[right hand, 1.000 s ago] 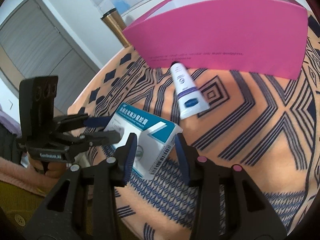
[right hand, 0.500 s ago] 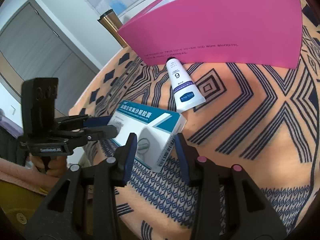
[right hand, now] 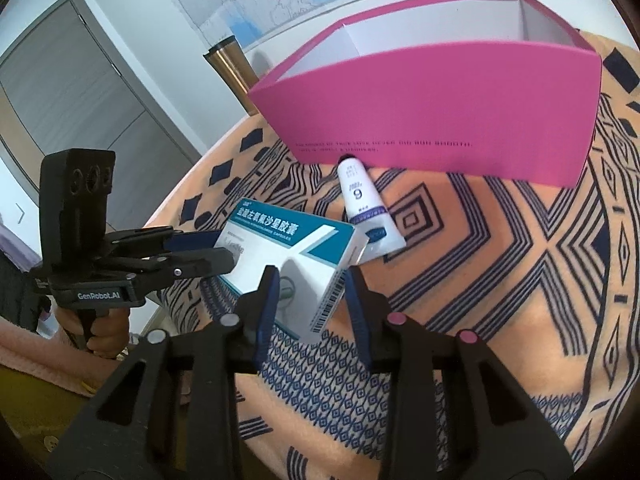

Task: Organize rigid objects
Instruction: 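Lift the medicine box with the left gripper and carry it toward the pink box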

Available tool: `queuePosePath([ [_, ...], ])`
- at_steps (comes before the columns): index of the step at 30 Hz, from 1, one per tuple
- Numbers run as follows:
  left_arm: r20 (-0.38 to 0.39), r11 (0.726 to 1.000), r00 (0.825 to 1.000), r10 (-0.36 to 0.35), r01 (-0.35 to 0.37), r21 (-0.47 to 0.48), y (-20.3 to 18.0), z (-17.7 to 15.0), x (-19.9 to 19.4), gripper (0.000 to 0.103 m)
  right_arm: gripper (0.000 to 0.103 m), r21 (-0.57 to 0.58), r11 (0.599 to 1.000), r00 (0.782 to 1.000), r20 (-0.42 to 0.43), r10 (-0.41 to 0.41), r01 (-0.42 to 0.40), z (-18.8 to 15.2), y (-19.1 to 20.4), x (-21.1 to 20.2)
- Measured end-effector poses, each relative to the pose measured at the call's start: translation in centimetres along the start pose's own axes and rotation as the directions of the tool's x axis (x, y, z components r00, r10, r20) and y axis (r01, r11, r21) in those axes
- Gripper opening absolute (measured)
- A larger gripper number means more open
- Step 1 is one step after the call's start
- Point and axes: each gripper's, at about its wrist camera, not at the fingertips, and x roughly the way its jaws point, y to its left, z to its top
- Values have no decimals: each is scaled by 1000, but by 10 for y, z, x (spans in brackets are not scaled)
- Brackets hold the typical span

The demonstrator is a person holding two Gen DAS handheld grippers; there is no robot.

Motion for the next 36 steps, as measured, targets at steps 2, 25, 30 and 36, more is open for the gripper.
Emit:
queuePosePath([
  [2, 8, 1000, 1000, 1, -1, 3, -1, 3, -1, 41, 37, -3, 1000, 1000, 6, -1, 1, 2, 0, -1],
  [25, 138, 999, 990, 18, -22, 30, -9, 38, -20, 41, 37, -48, 999, 997, 78, -20, 24, 33, 4, -14],
  [30, 161, 999, 987, 20, -27, 40, -11, 47, -25, 42, 37, -72, 997, 994, 107, -26, 34, 43, 7, -19],
  [36, 182, 998, 983, 25, -34, 49, -12, 57, -27, 41, 37, -96, 994, 990, 136, -36, 49, 55, 11, -23],
])
